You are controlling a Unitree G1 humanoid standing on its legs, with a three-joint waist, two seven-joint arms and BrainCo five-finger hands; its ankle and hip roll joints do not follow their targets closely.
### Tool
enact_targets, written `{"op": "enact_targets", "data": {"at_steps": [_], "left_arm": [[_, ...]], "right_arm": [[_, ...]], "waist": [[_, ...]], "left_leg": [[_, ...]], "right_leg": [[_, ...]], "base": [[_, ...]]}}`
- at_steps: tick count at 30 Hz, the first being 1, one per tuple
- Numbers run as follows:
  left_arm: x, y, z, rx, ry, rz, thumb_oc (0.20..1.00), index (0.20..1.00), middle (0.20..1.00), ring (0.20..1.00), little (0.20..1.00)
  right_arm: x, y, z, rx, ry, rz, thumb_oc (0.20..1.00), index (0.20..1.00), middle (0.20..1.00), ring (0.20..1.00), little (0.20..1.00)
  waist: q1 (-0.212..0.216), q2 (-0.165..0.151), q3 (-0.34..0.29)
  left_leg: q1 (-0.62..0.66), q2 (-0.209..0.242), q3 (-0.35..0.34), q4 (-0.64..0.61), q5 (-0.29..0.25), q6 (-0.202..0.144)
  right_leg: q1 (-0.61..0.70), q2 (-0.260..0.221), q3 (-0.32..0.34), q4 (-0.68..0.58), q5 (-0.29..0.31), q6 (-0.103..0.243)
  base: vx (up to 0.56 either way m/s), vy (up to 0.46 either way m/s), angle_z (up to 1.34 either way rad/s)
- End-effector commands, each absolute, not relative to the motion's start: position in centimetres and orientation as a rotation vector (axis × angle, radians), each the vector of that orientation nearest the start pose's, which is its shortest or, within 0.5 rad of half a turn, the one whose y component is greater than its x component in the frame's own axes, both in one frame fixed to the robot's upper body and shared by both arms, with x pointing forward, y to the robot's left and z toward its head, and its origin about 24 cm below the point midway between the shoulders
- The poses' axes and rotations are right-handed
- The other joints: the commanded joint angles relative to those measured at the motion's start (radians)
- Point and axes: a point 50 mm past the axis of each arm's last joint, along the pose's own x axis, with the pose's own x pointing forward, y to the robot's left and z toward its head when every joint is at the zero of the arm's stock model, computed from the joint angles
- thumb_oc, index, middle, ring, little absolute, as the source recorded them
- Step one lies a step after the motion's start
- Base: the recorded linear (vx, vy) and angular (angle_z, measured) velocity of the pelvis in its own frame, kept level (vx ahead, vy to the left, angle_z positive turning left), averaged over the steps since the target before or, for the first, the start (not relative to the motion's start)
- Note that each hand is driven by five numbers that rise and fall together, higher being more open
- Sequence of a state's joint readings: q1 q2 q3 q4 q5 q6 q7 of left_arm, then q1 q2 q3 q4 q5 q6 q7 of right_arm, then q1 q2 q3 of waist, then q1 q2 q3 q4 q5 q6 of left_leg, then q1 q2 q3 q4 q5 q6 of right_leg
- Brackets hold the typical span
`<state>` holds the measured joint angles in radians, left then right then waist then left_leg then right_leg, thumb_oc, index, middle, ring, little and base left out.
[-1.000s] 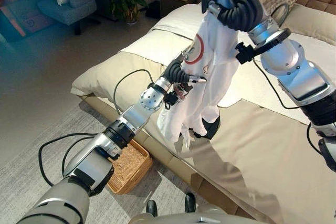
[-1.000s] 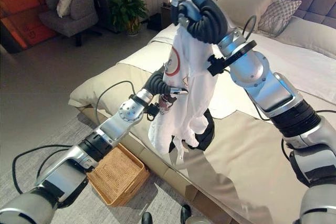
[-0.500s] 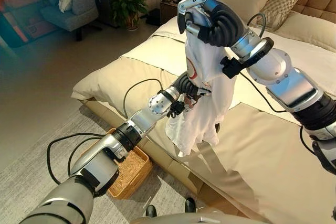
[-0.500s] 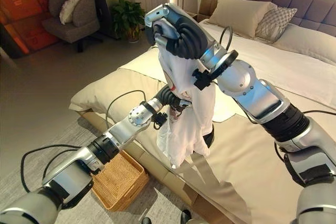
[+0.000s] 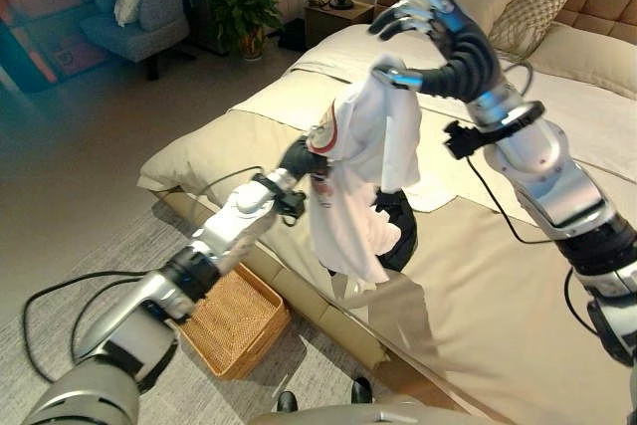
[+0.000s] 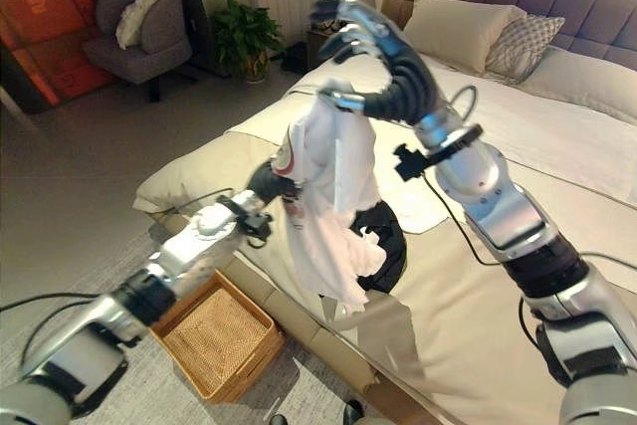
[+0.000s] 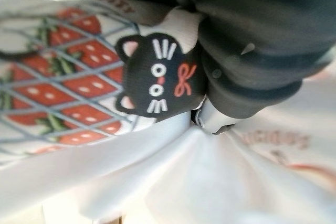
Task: Pick up clothes into the bucket
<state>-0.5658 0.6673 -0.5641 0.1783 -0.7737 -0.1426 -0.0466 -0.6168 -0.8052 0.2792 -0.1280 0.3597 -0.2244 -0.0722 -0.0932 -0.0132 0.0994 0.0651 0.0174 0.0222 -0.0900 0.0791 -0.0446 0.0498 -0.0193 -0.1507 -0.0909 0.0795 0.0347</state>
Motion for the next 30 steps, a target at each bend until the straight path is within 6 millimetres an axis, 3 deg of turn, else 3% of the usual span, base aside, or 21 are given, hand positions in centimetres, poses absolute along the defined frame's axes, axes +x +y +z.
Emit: {"op": "enact_targets", "data": {"at_steps": [1, 4, 8, 10, 11, 16, 21, 25, 28, 30], "left_arm": [[32.7, 19.1, 18.1, 0.039, -0.352, -0.366, 0.200, 0.200, 0.200, 0.200, 0.200], [31.0, 23.7, 17.3, 0.075, -0.331, -0.215, 0.200, 0.200, 0.200, 0.200, 0.200], [29.2, 27.9, 17.1, 0.130, -0.335, -0.041, 0.200, 0.200, 0.200, 0.200, 0.200], [28.0, 30.5, 17.1, 0.169, -0.337, 0.084, 0.200, 0.200, 0.200, 0.200, 0.200], [27.8, 31.1, 17.3, 0.178, -0.350, 0.114, 0.200, 0.200, 0.200, 0.200, 0.200], [26.1, 34.9, 18.1, 0.308, -0.384, 0.350, 0.200, 0.200, 0.200, 0.200, 0.200], [25.1, 36.1, 18.3, 0.454, -0.411, 0.490, 0.200, 0.200, 0.200, 0.200, 0.200], [25.5, 36.6, 17.6, 0.460, -0.413, 0.589, 0.200, 0.200, 0.200, 0.200, 0.200], [25.8, 36.4, 17.5, 0.456, -0.413, 0.588, 0.200, 0.200, 0.200, 0.200, 0.200], [26.4, 36.1, 17.3, 0.453, -0.407, 0.586, 0.200, 0.200, 0.200, 0.200, 0.200]], "right_arm": [[29.3, -19.5, 26.0, -0.308, -0.771, 0.233, 1.000, 1.000, 1.000, 1.000, 1.000], [29.2, -22.2, 22.0, -0.076, -0.633, 0.139, 1.000, 1.000, 1.000, 1.000, 1.000], [28.7, -23.6, 16.5, 0.150, -0.465, 0.035, 1.000, 1.000, 1.000, 1.000, 1.000], [27.9, -24.7, 12.7, 0.263, -0.355, -0.069, 1.000, 1.000, 1.000, 1.000, 1.000], [27.6, -24.8, 11.8, 0.287, -0.328, -0.091, 1.000, 1.000, 1.000, 1.000, 1.000], [24.8, -26.4, 2.9, 0.325, -0.011, -0.275, 1.000, 1.000, 1.000, 1.000, 1.000], [21.9, -27.0, -2.9, 0.283, 0.216, -0.397, 1.000, 1.000, 1.000, 1.000, 1.000], [19.8, -27.7, -6.7, 0.093, 0.436, -0.429, 1.000, 1.000, 1.000, 1.000, 1.000], [19.6, -27.8, -7.0, 0.060, 0.459, -0.430, 1.000, 1.000, 1.000, 1.000, 1.000], [18.5, -28.4, -8.5, -0.045, 0.577, -0.427, 1.000, 1.000, 1.000, 1.000, 1.000]], "waist": [[0.036, -0.031, -0.029], [0.044, -0.028, -0.024], [0.054, -0.023, -0.017], [0.059, -0.020, -0.011], [0.061, -0.019, -0.009], [0.068, -0.019, 0.011], [0.071, -0.024, 0.048], [0.069, -0.032, 0.092], [0.069, -0.033, 0.099], [0.066, -0.041, 0.133]], "left_leg": [[0.049, -0.004, 0.012, 0.014, -0.082, -0.007], [0.048, -0.004, 0.011, 0.014, -0.083, -0.007], [0.044, -0.005, 0.008, 0.015, -0.084, -0.004], [0.040, -0.008, 0.006, 0.017, -0.085, -0.003], [0.038, -0.009, 0.005, 0.017, -0.085, -0.003], [0.015, -0.011, -0.006, 0.024, -0.084, -0.002], [-0.034, -0.016, -0.017, 0.044, -0.081, 0.000], [-0.091, -0.019, -0.020, 0.065, -0.073, 0.000], [-0.110, -0.021, -0.022, 0.073, -0.072, 0.001], [-0.158, -0.024, -0.025, 0.091, -0.065, 0.002]], "right_leg": [[0.071, -0.094, -0.051, 0.007, -0.042, 0.119], [0.070, -0.093, -0.052, 0.006, -0.043, 0.119], [0.068, -0.093, -0.056, 0.007, -0.045, 0.117], [0.065, -0.094, -0.056, 0.008, -0.046, 0.117], [0.064, -0.094, -0.056, 0.008, -0.046, 0.116], [0.051, -0.095, -0.067, 0.012, -0.048, 0.113], [0.017, -0.101, -0.077, 0.018, -0.044, 0.113], [-0.034, -0.104, -0.079, 0.030, -0.033, 0.114], [-0.051, -0.105, -0.078, 0.034, -0.030, 0.115], [-0.100, -0.105, -0.073, 0.047, -0.019, 0.115]], "base": [[0.00, 0.000, 0.00], [0.00, 0.000, 0.00], [0.00, 0.004, 0.01], [0.00, 0.023, 0.07], [-0.01, 0.023, 0.06], [-0.02, 0.011, 0.12], [-0.07, 0.012, 0.04], [-0.09, 0.023, 0.06], [-0.07, 0.019, 0.01], [-0.11, 0.037, 0.01]]}}
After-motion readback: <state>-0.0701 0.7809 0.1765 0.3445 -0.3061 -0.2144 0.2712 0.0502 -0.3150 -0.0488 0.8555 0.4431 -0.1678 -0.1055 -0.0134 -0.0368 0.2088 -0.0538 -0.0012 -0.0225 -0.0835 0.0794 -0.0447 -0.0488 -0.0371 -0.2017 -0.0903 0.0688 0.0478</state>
